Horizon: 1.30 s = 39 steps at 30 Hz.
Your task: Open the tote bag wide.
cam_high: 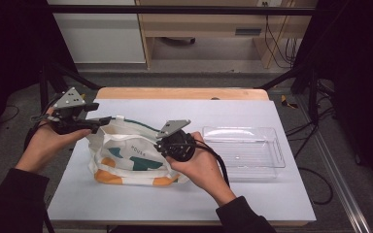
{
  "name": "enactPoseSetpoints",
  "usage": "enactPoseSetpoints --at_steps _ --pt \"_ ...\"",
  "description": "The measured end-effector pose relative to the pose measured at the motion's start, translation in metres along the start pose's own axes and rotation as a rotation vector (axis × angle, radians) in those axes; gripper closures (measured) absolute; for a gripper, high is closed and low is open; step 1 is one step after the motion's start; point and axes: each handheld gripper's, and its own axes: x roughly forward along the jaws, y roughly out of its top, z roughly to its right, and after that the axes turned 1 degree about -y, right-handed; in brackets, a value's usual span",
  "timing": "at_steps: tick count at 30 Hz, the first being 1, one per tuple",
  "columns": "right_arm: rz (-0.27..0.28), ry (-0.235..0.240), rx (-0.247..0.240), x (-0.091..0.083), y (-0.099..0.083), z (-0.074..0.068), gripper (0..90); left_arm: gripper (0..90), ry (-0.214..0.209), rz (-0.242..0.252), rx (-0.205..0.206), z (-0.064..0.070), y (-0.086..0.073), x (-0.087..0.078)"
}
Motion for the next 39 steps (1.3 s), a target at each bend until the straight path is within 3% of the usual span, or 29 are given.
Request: enactPoseSetpoints --at_steps 5,10,15,19,23,27,28,32,39 --pt "0.018 0.031 -0.034 -0.005 -0.001 -0.011 84.3 33.6 -0.047 0.002 -0.013 0.002 0.003 0.006" --pt "0.025 0.058 -0.040 -0.005 -0.005 -0.018 84.1 32.6 -0.045 -0.052 0.026 0.002 0.007 0.016" --pt "0.037 0.077 -0.034 -0.005 -0.012 -0.025 84.0 29.8 -0.055 -0.091 0.027 0.003 0.011 0.027" --pt "0.044 0.094 -0.037 -0.006 -0.014 -0.030 84.0 29.5 -0.071 -0.160 0.042 0.007 0.013 0.040" --pt "0.048 0.112 -0.040 -0.005 -0.017 -0.035 84.1 40.1 -0.061 -0.207 0.052 0.011 0.016 0.049" --pt "0.046 0.124 -0.037 -0.001 -0.024 -0.038 84.4 67.7 -0.045 -0.249 0.052 0.013 0.019 0.056" --pt "0.046 0.124 -0.037 -0.001 -0.024 -0.038 84.4 67.7 -0.045 -0.254 0.054 0.014 0.020 0.058" --pt "0.039 0.133 -0.035 0.001 -0.029 -0.042 84.9 83.5 -0.049 -0.277 0.054 0.016 0.023 0.064" --pt "0.009 0.153 -0.057 0.009 -0.039 -0.052 86.0 84.4 -0.058 -0.271 0.038 0.010 0.029 0.063"
